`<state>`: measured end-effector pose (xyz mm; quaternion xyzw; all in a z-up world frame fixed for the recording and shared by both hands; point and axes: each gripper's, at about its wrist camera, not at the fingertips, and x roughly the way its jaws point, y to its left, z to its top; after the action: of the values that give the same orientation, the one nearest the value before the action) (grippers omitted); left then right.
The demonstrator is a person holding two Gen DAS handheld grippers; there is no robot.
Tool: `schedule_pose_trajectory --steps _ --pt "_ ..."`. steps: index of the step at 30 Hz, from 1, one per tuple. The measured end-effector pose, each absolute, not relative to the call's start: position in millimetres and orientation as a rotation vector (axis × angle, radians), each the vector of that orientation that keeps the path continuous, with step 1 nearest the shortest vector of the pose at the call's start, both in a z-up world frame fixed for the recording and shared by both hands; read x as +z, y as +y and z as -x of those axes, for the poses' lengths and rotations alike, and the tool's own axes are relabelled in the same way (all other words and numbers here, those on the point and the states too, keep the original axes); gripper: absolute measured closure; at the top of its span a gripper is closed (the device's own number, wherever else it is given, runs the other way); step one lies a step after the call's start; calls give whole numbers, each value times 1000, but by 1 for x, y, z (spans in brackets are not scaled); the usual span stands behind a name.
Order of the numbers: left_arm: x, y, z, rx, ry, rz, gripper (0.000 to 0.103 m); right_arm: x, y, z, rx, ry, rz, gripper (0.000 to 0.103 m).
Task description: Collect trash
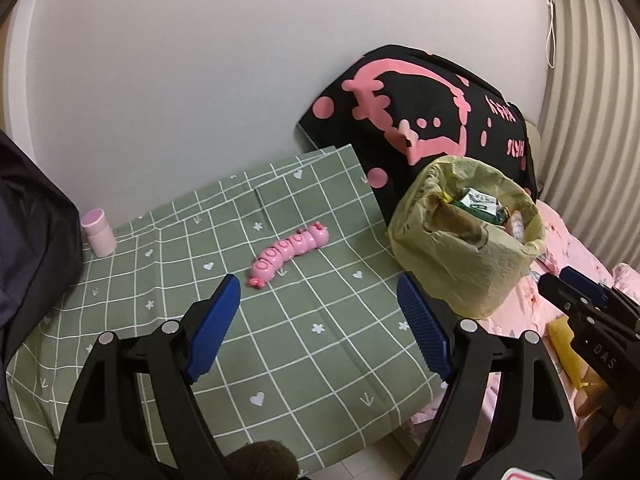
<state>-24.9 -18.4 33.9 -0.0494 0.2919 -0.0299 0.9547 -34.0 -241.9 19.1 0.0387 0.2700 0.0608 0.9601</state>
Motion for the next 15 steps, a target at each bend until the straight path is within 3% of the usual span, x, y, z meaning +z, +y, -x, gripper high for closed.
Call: schedule_pose_trajectory --steps 15 --pt "42 -27 29 -99 568 94 27 24 -250 40 98 523 -86 60"
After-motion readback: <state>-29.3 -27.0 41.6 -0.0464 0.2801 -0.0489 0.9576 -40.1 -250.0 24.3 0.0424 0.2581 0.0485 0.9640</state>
